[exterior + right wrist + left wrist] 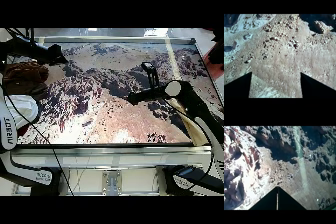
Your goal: Fold the shirts.
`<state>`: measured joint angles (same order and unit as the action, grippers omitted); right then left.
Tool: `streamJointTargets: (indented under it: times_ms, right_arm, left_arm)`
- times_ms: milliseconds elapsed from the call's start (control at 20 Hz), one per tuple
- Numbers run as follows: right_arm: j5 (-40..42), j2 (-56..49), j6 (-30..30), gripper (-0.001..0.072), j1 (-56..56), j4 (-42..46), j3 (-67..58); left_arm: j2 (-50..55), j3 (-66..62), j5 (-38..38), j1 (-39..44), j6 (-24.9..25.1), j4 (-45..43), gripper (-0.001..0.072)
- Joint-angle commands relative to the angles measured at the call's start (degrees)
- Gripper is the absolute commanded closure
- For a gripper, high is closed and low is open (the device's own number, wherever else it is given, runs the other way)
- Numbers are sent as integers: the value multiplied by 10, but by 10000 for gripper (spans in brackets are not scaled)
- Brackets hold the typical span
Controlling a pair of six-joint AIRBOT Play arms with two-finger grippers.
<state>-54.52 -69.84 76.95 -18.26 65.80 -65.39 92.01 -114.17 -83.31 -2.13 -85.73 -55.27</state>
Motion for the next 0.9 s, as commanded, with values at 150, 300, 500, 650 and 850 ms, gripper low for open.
streamJointTargets:
  times_ms: [150,300,500,650,850]
  right_arm:
    - [0,0,0,33,0,0,0]
    - [0,0,0,33,0,0,0]
    - [3,0,0,32,0,0,0]
    - [18,0,0,33,0,0,0]
    - [32,0,0,33,0,0,0]
  left_arm:
    - [0,0,0,0,0,0,696]
    - [0,0,0,0,0,0,696]
    - [0,0,1,0,3,-1,696]
    - [0,0,34,0,53,-6,696]
    - [0,0,46,0,52,-4,696]
